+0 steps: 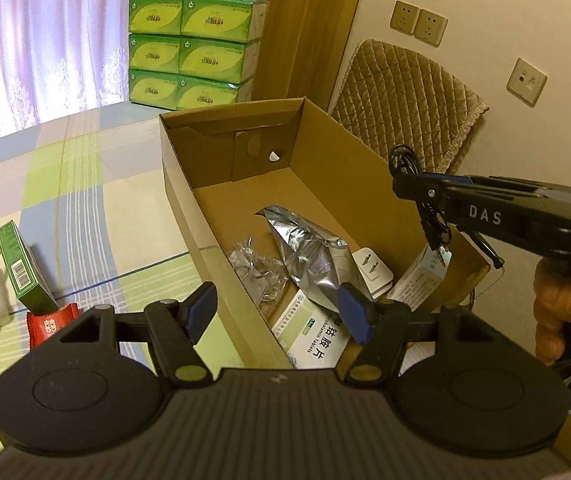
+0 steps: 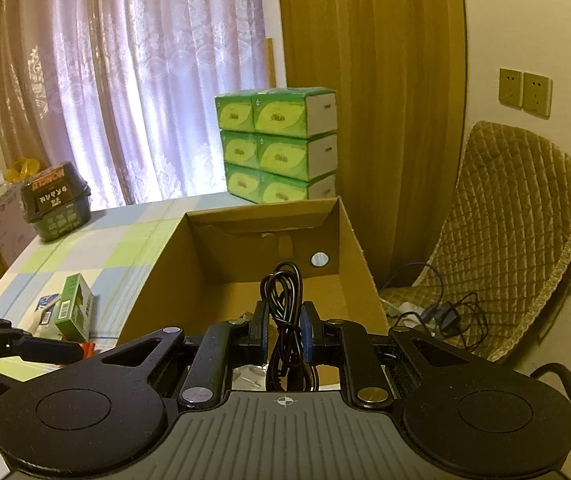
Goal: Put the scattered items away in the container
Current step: 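Open left tool to drop the clear box while right drops the cable in, then move both tools back from the cardboard box toward the table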
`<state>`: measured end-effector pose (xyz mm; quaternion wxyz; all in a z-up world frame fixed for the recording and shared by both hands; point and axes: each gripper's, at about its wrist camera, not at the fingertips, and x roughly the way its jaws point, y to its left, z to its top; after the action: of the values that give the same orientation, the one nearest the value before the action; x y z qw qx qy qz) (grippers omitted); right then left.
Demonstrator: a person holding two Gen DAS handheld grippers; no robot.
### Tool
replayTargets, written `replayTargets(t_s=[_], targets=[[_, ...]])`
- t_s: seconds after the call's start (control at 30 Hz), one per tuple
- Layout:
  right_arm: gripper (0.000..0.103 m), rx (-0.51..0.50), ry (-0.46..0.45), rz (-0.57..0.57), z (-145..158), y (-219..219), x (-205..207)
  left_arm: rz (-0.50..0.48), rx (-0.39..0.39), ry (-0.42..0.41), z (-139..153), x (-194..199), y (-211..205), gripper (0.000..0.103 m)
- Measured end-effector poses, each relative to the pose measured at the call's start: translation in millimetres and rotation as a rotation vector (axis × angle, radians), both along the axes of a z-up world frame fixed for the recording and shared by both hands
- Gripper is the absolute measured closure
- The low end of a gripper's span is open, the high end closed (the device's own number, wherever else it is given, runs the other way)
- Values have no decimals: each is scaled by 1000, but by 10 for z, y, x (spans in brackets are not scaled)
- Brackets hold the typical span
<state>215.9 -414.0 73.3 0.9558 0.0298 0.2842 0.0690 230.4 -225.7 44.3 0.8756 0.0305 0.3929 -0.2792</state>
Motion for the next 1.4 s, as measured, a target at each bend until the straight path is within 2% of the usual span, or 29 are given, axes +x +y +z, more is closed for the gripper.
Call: replayTargets(t_s=[0.27, 0.3, 0.33, 0.37, 0.4, 0.97, 1.2, 1.4], targets=[[84, 33, 9, 7, -1, 3, 63, 14, -11, -1, 9, -5, 65, 39], [81, 42, 9, 0, -5, -12, 66, 17, -12, -1, 10, -5, 75, 38], [71, 47, 8, -6, -9, -25, 65, 19, -12, 1, 9, -6, 84, 38], [25, 49, 2, -18, -11, -41, 53, 20, -12, 2, 5, -6, 92, 38], [9, 55, -17, -29, -6, -56, 28, 21, -12, 3, -2, -7, 100, 38], [9, 37, -17, -28, 8, -63, -103, 30, -10, 7, -31, -64, 203, 35], [9, 25, -30, -2, 127, 62, -177, 51, -11, -8, 30, -151, 379, 22], [9, 20, -51, 39, 289, 260, -240, 104, -13, -23, 51, -285, 723, 13]])
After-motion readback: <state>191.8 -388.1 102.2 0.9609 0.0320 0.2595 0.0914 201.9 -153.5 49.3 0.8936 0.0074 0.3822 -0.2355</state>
